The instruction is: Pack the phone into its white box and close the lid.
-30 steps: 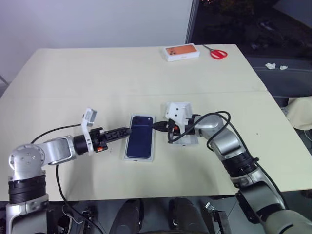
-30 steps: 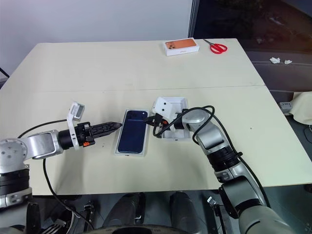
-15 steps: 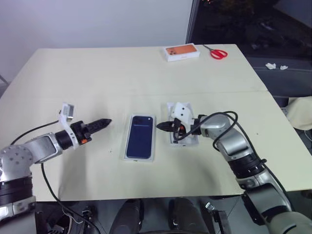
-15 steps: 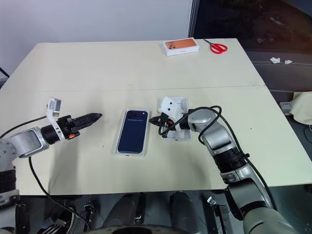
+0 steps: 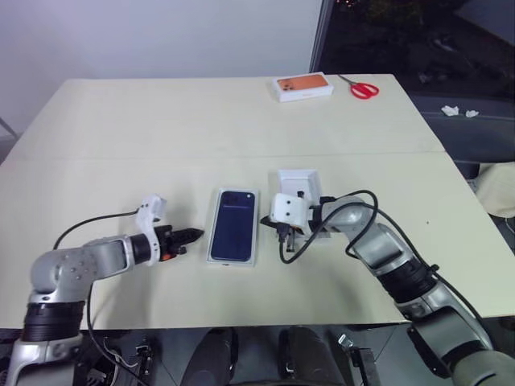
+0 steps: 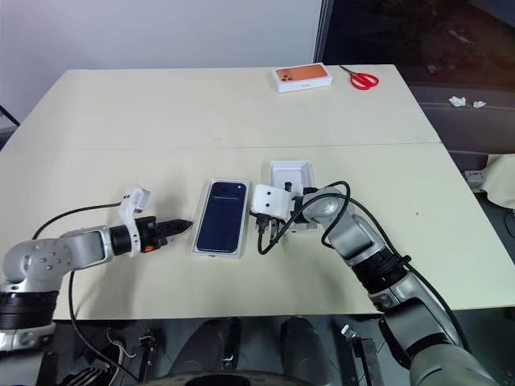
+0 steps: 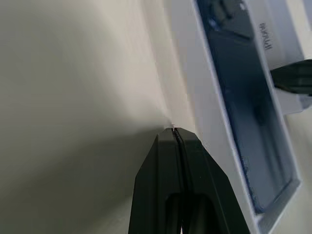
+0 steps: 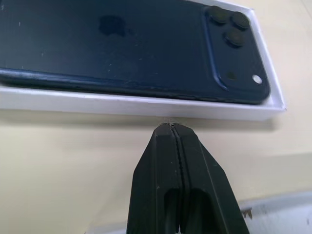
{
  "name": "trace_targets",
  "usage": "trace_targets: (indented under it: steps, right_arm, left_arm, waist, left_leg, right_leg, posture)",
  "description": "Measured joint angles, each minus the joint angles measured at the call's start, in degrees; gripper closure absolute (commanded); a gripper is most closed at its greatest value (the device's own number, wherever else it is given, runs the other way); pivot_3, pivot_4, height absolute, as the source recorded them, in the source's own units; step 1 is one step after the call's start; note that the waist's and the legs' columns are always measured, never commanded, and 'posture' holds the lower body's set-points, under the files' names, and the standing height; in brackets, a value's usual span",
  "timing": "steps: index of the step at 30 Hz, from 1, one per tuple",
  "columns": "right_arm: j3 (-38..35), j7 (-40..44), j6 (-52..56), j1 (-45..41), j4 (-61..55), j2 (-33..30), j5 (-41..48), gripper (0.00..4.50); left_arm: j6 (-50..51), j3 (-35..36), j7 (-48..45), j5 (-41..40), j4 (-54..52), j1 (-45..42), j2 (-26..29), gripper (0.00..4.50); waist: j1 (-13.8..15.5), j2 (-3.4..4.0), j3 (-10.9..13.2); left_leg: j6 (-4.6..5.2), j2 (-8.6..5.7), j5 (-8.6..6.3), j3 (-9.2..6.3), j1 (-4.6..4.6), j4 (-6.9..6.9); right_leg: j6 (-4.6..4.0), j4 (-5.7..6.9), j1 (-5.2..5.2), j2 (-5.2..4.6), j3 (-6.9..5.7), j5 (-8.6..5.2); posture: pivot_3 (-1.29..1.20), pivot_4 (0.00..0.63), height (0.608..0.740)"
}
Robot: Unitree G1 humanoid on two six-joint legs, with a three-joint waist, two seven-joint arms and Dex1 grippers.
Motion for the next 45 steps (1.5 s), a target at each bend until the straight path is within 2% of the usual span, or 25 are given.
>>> trace_targets:
  steps: [10, 19, 28, 35, 45]
  right_arm:
    - [-0.7, -0.2, -1.2, -1.4, 4.2, -0.2, -2.6, 4.50]
    - [-3.5, 0.1, -2.6, -1.5, 6.3, -4.5, -3.6, 4.50]
    - [-7.7, 0.2, -1.9, 2.7, 3.9, -9.1, -3.6, 4.50]
    - [-10.5, 0.1, -0.2, 6.0, 1.4, -10.7, -3.6, 4.50]
    - [-11.3, 0.0, -0.2, 5.9, 2.0, -11.2, -4.2, 4.50]
  left_arm:
    - [-0.5, -3.8, -0.7, 6.7, 2.6, -5.8, -7.2, 4.45]
    - [-3.7, -10.2, -6.0, 14.4, 8.9, -13.0, -12.2, 4.45]
    - [-9.0, -14.7, -11.0, 22.4, 16.9, -19.2, -18.2, 4.45]
    - [-11.0, -15.5, -14.2, 25.9, 20.7, -21.2, -21.2, 4.45]
    - [-13.4, -15.7, -17.1, 30.4, 25.3, -24.1, -23.7, 4.45]
  waist:
    - [0.3, 0.01, 0.0]
    - [1.4, 0.01, 0.0]
    - [2.2, 0.04, 0.0]
    - [3.0, 0.05, 0.0]
    - [2.9, 0.06, 0.0]
  left_leg:
    - [0.02, -0.04, -0.01, -0.10, 0.04, 0.24]
    - [0.15, -0.13, -0.09, -0.14, -0.02, 0.67]
    - [0.16, -0.18, -0.10, -0.28, 0.01, 0.78]
    - [0.21, -0.20, -0.13, -0.32, 0.02, 0.81]
    - [0.21, -0.20, -0.13, -0.36, 0.07, 0.81]
  right_leg:
    - [0.01, 0.01, 0.23, 0.00, -0.15, 0.00]
    - [0.01, -0.03, 0.47, -0.05, -0.23, 0.00]
    - [0.03, -0.25, 0.76, -0.07, -0.36, 0.00]
    - [0.15, -0.53, 0.94, -0.07, -0.41, 0.07]
    - [0.21, -0.62, 1.05, -0.06, -0.45, 0.10]
  posture:
    - [0.00, 0.150, 0.740]
    - [0.00, 0.150, 0.740]
    - [0.00, 0.150, 0.740]
    - [0.00, 0.150, 0.740]
    - [0.00, 0.150, 0.740]
